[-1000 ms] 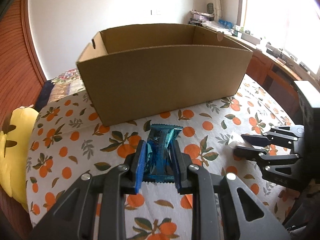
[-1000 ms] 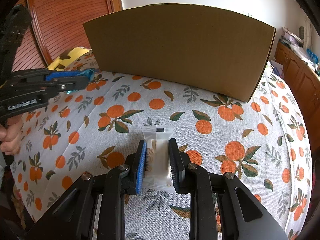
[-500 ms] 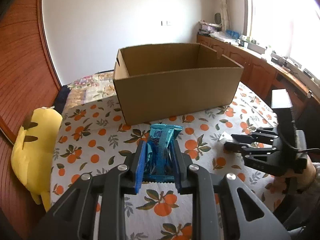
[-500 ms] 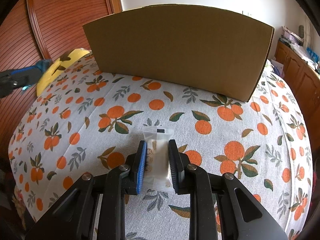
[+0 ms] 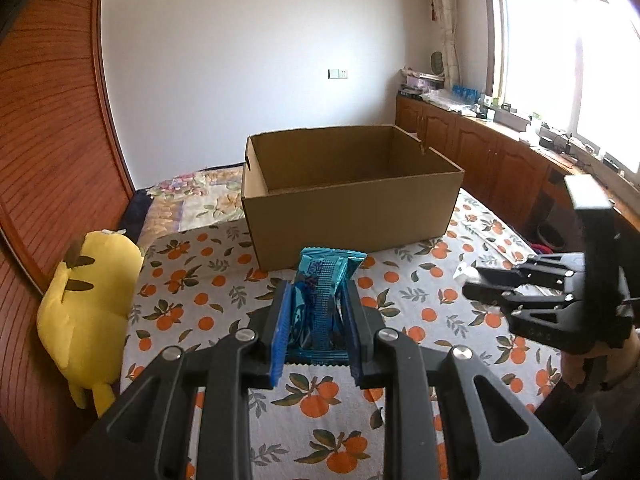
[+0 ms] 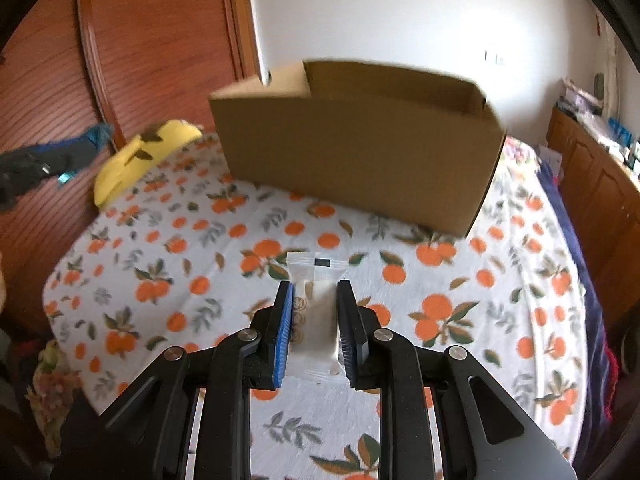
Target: Organize snacks
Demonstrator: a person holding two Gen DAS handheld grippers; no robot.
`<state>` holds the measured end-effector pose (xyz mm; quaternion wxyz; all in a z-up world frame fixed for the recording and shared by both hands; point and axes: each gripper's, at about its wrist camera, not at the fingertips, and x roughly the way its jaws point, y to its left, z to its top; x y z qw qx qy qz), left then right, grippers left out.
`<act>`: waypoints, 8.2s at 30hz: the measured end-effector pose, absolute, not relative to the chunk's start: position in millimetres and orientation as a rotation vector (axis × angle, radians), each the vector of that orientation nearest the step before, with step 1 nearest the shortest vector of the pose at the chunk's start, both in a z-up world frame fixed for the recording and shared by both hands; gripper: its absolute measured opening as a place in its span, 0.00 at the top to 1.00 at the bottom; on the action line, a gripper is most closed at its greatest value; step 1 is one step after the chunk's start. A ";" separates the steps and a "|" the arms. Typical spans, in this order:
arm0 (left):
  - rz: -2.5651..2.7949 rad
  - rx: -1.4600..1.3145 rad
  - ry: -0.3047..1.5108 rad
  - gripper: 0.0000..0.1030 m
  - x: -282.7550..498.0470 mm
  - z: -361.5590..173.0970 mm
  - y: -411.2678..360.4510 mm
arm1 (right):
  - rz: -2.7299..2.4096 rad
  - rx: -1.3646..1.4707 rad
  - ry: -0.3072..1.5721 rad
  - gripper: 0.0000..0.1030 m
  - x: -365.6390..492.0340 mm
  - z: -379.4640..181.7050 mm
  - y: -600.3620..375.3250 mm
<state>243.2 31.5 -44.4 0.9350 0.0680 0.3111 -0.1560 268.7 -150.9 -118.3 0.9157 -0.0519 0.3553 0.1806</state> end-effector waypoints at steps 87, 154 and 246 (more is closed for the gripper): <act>-0.369 0.140 0.585 0.70 362.3 -9.9 -19.0 | 0.313 -0.157 0.512 0.66 349.7 -10.1 -162.8; -0.129 0.091 0.409 0.00 50.4 -8.5 -0.6 | 0.078 -0.019 0.419 0.00 63.9 -24.3 -193.4; -0.053 0.093 0.381 0.00 22.9 -30.1 16.1 | 0.002 0.009 0.406 0.00 35.2 -47.8 -199.5</act>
